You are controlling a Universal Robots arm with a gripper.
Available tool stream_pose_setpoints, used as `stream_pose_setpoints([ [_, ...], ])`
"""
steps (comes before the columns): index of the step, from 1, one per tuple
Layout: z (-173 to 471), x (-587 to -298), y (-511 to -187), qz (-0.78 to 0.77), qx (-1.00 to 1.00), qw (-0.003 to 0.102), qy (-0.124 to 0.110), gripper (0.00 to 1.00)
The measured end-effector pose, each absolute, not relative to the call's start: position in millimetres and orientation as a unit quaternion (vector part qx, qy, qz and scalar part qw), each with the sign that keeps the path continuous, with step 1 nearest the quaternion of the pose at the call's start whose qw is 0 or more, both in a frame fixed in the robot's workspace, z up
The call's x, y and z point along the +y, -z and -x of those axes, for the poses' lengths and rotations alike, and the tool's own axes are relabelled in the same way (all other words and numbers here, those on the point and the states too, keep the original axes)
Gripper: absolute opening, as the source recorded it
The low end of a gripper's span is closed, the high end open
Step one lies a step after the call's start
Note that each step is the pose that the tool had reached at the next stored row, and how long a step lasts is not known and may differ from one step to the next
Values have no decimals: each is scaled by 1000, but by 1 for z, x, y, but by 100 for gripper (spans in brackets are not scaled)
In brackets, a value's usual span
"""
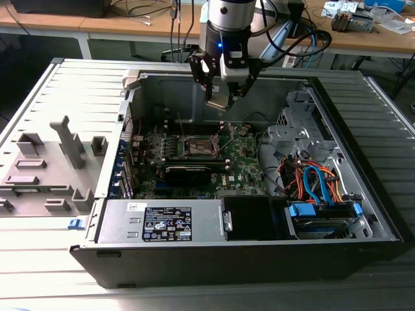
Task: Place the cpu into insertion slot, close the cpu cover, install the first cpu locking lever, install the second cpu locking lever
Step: 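Place the cpu into insertion slot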
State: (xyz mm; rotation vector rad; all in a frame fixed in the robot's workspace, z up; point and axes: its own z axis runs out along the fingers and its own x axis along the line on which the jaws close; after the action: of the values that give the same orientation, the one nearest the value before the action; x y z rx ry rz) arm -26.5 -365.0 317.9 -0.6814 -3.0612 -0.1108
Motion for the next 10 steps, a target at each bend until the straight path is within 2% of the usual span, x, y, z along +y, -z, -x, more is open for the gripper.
stream_pose_setpoints([
  [10,26,-365,-318,220,-975,2,35,55],
])
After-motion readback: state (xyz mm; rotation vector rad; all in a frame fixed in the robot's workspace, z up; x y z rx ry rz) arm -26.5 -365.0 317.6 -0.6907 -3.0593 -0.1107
